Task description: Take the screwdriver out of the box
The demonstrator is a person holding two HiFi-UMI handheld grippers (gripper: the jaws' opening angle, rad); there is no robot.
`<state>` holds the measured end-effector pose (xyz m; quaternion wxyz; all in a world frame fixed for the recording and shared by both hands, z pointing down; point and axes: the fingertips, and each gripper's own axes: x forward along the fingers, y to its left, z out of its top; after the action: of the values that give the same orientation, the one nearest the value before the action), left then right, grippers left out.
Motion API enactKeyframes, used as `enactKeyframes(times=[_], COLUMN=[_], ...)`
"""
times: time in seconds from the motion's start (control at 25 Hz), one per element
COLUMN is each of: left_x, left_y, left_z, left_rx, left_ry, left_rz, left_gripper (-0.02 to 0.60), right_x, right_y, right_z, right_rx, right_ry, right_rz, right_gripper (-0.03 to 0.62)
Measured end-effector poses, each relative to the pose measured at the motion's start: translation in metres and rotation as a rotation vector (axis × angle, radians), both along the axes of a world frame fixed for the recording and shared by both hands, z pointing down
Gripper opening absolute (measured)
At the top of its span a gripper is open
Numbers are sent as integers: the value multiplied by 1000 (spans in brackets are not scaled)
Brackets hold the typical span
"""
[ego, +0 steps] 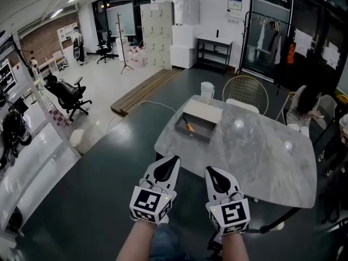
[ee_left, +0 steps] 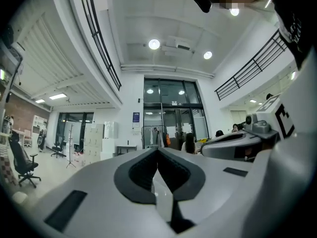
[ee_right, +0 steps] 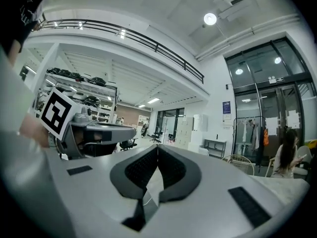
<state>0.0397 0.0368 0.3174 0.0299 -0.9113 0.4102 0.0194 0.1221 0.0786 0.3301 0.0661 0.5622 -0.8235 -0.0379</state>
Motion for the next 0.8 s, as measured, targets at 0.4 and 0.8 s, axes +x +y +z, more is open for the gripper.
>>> enactKeyframes(times=[0.4, 0.8], left_x=[-49, -81], left_y=[-143, -245], left_z=[1, 5], left_rx=[-13, -44], left_ry=[2, 26], left_rz=[69, 87], left_gripper=[13, 13], right_x=[-47, -35], right_y=[-146, -245], right_z=[-5, 1], right_rx=[-26, -56], right_ry=[19, 45], right_rz=[49, 185], right_gripper=[25, 25])
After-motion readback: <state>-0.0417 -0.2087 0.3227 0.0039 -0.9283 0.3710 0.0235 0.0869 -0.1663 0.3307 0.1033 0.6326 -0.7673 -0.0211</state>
